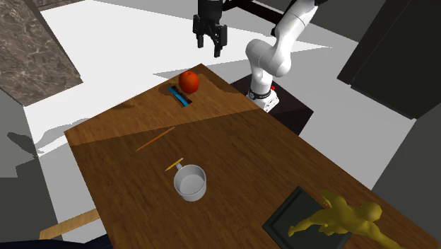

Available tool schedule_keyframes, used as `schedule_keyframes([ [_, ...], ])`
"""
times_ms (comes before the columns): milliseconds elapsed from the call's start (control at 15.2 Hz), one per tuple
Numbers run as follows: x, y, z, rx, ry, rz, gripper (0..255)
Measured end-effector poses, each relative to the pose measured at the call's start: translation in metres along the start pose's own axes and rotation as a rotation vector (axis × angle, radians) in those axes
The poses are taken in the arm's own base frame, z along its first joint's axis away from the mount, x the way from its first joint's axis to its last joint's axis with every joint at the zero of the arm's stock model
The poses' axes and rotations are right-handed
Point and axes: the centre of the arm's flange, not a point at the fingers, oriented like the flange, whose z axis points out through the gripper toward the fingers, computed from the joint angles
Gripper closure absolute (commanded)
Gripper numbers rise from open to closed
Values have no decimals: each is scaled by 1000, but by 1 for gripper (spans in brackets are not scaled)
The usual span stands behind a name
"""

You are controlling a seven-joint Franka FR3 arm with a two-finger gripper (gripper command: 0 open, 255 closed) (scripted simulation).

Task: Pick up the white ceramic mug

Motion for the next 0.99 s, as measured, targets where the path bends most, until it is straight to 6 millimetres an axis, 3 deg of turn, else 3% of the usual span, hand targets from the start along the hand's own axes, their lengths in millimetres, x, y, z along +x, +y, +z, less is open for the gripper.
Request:
schedule_keyframes([
  [198, 9, -12, 8, -5, -4, 0, 0],
  [990, 105, -112, 90, -46, -37, 8, 0],
])
